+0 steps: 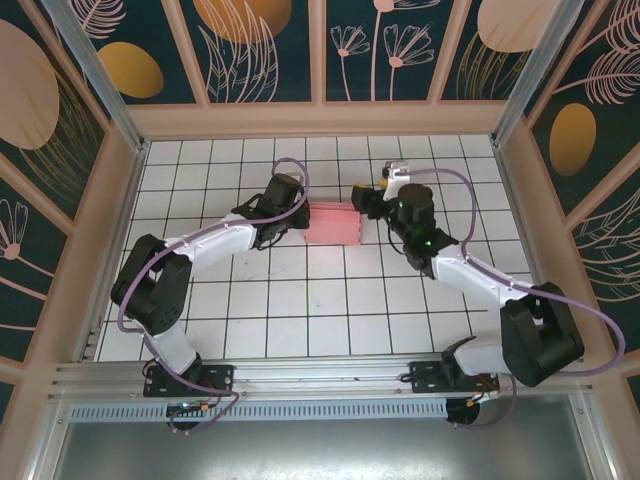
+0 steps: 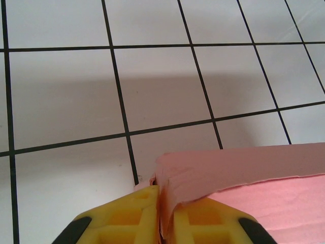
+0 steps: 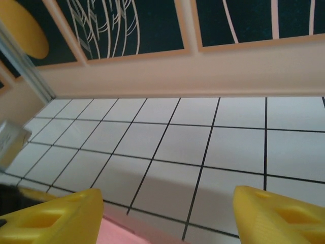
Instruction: Fold the paper box
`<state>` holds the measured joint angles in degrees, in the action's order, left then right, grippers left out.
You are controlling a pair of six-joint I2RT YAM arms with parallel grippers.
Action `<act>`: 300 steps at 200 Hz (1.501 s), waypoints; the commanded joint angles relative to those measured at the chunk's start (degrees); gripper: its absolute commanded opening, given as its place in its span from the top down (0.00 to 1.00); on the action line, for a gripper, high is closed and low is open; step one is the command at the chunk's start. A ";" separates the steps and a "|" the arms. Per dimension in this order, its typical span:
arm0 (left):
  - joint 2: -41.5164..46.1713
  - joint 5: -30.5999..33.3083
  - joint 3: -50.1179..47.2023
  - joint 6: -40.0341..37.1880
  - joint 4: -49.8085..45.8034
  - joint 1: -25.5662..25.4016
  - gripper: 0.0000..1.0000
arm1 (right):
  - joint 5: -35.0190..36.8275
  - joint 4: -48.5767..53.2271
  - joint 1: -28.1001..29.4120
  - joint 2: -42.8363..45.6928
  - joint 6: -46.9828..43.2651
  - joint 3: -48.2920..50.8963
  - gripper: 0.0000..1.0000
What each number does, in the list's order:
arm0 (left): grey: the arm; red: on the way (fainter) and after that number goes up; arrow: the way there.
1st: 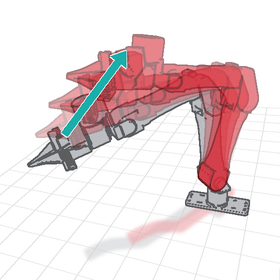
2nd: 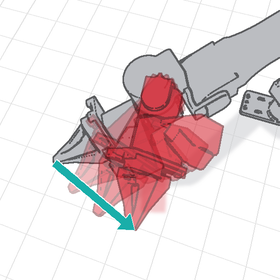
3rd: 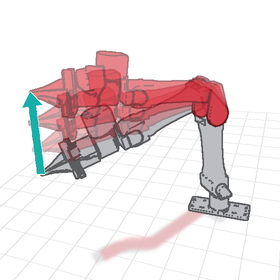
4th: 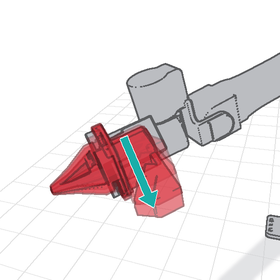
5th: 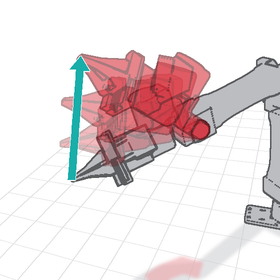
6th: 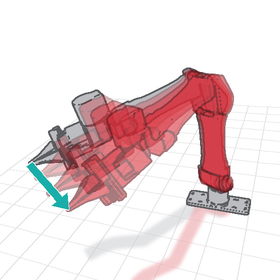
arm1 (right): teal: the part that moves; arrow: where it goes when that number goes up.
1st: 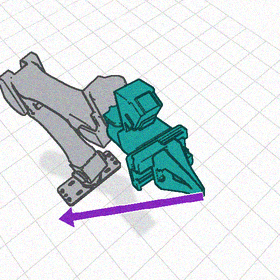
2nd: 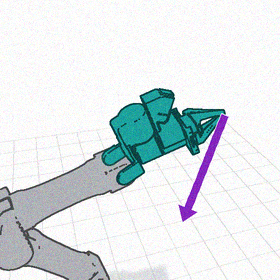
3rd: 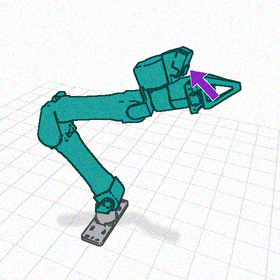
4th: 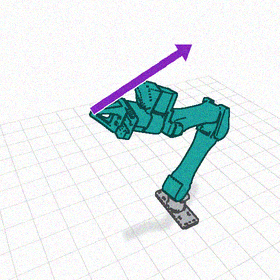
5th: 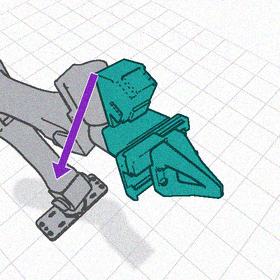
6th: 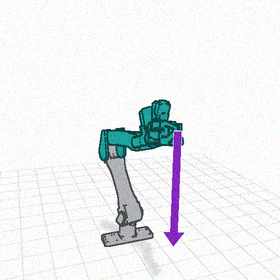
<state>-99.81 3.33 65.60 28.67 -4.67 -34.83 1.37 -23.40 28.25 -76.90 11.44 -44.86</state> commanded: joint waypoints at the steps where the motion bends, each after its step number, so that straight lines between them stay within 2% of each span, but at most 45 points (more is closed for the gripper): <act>1: -1.97 -0.55 -0.11 -0.79 -3.60 -0.47 0.86 | -0.24 10.31 -1.56 -3.89 6.23 -6.25 0.32; 27: -2.05 -0.46 -0.30 -0.67 -3.38 -0.51 0.84 | -1.57 13.28 -1.56 -7.46 6.49 -9.34 0.32; 76: -0.70 0.14 -1.15 -0.45 -2.20 -0.61 0.77 | -1.52 11.96 -0.35 -11.54 7.41 -7.46 0.32; 121: 1.24 0.71 -1.76 -1.71 -2.85 -0.66 0.56 | -2.25 9.33 -0.34 -13.07 9.89 -4.15 0.32; 149: 5.78 -1.89 -2.74 -2.75 -1.25 -0.59 0.45 | -2.18 8.83 -0.38 -13.66 10.33 -3.13 0.31; 189: 8.08 -6.30 -1.98 -1.31 0.55 -0.55 0.43 | -2.08 8.54 -0.47 -14.42 10.53 -2.55 0.31; 191: 8.23 -6.60 -1.97 -1.13 0.78 -0.52 0.41 | -2.05 8.54 -0.48 -14.44 10.53 -2.54 0.32; 194: 8.42 -6.99 -1.97 -0.65 1.10 -0.55 0.31 | -1.99 8.54 -0.48 -14.45 10.53 -2.48 0.32; 203: 9.01 -8.08 -1.97 0.62 2.58 -0.44 0.27 | -1.95 8.54 -0.42 -14.45 10.49 -2.33 0.32; 207: 9.29 -8.30 -1.93 1.38 2.99 -0.42 0.17 | -1.97 8.45 -0.46 -14.42 10.48 -2.33 0.32; 216: 9.46 -8.51 -1.68 2.57 3.75 -0.33 0.13 | -1.95 8.50 -0.47 -14.41 10.44 -2.11 0.32; 219: 9.39 -8.45 -1.48 2.96 3.78 -0.25 0.05 | -1.98 8.46 -0.46 -14.40 10.44 -1.96 0.32; 225: 9.14 -8.07 -1.08 3.34 3.80 -0.17 0.02 | -2.05 8.36 -0.45 -14.40 10.48 -1.82 0.32; 251: 6.84 -5.97 1.01 4.77 2.88 0.52 0.02 | -2.46 8.02 -0.45 -14.40 10.58 -1.27 0.32; 264: 5.08 -5.53 2.48 6.10 1.15 1.11 0.07 | -2.65 7.92 -0.48 -14.32 10.62 -1.11 0.32; 300: 1.94 -4.68 2.40 7.36 -1.40 1.67 0.34 | -2.60 7.24 -0.50 -13.26 10.44 0.04 0.32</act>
<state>-95.59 -2.46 67.57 34.65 -3.25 -33.65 -1.45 -16.40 27.57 -90.28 21.47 -46.63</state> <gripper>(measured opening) 0.729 0.678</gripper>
